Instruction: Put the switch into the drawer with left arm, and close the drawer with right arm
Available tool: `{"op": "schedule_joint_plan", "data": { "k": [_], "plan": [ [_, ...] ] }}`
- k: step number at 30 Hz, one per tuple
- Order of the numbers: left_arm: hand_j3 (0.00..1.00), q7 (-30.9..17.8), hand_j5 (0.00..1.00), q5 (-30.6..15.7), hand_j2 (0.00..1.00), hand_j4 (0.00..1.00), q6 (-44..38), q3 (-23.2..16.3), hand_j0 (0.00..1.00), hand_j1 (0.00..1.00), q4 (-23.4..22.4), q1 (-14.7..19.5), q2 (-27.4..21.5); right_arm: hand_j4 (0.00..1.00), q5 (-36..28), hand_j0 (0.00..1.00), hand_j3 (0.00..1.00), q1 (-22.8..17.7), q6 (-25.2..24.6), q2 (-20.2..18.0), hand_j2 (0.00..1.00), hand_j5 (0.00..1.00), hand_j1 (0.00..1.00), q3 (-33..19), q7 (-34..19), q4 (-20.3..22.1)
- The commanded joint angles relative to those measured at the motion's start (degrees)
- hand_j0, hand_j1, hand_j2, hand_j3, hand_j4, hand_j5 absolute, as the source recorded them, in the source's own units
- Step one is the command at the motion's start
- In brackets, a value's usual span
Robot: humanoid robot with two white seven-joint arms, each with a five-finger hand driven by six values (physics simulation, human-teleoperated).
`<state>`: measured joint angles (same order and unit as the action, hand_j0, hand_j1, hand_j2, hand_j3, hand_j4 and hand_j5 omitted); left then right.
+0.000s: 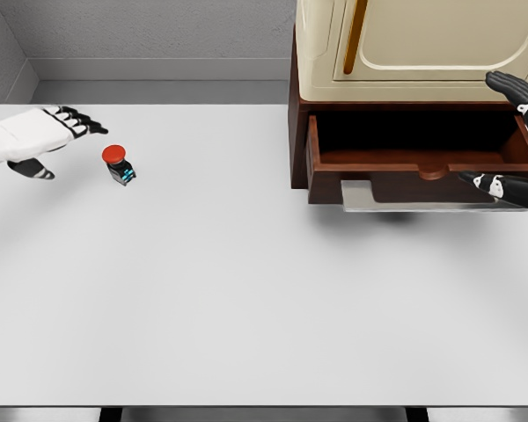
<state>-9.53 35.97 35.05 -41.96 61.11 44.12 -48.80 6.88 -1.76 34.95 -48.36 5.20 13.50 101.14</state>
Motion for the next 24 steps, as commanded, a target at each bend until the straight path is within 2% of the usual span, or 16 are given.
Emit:
{"op": "schedule_joint_plan", "data": {
  "k": [1,4,7,13,24],
  "plan": [
    [0.91,-0.05,0.91,0.15,0.91,0.91,-0.05,-0.22,0.91,0.91,-0.12,0.09,0.11,1.0,-0.29,1.0,1.0,0.0,0.05,-0.06,1.0,1.0,1.0,-0.01,0.03,0.02],
    [0.91,-0.05,0.91,0.42,0.91,0.91,-0.05,-0.31,0.91,0.91,-1.08,1.06,1.43,1.0,-0.29,1.0,1.0,0.09,0.05,-0.06,1.0,1.0,1.0,-0.01,0.03,0.02],
    [0.92,-0.05,0.92,0.5,0.92,0.92,-0.05,-3.04,0.92,0.92,-3.01,3.17,2.83,1.0,-0.29,1.0,1.0,0.0,0.05,-0.06,1.0,1.0,1.0,-0.01,0.03,0.02],
    [0.92,-0.05,0.92,0.59,0.92,0.92,-0.05,-4.88,0.92,0.92,-4.69,5.19,3.98,1.0,-0.2,1.0,1.0,0.09,0.05,-0.06,1.0,1.0,1.0,-0.01,0.03,0.02],
    [0.92,-0.05,0.92,0.5,0.92,0.92,-0.05,-7.08,0.92,0.92,-6.8,6.86,7.32,1.0,-0.29,1.0,1.0,0.0,0.05,-0.06,1.0,1.0,1.0,-0.1,0.03,0.02]
  ]
}}
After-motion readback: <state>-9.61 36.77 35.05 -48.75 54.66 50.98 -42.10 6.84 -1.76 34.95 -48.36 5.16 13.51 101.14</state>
